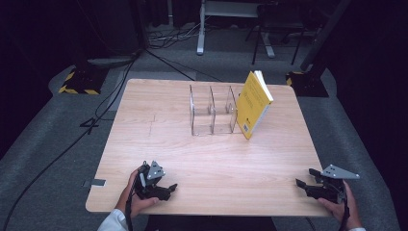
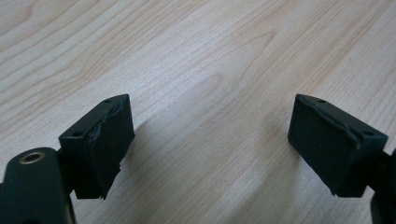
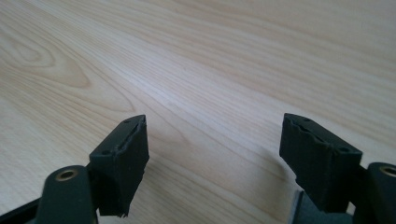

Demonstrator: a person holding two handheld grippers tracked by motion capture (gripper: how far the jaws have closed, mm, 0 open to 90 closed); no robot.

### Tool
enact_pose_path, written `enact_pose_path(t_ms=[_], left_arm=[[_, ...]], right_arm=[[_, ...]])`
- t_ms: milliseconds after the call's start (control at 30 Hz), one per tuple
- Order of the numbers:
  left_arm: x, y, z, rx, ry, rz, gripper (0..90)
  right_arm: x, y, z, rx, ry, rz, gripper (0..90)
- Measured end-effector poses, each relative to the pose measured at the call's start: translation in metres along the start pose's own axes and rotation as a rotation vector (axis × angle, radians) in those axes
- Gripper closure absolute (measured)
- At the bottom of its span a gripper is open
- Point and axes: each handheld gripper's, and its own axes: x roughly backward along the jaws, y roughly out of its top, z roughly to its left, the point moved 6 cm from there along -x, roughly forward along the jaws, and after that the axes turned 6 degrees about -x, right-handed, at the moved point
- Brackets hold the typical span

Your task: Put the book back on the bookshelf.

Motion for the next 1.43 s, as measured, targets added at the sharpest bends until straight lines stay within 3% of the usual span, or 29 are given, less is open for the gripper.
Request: enact_pose_path(t_ms=[133, 1433], left_arm=[[0.0002, -0.0004, -0.0009, 0.012, 0.006, 0.001, 15.0], [-0.0009, 0.0007, 0.0009, 0.004, 0.0, 0.002, 14.9]], right_arm=[[-0.0032, 0.0002, 0.001, 0.004, 0.002, 0.022, 22.6], [-0.0037, 0.0006, 0.0005, -0.016, -0.021, 0.017, 22.6]])
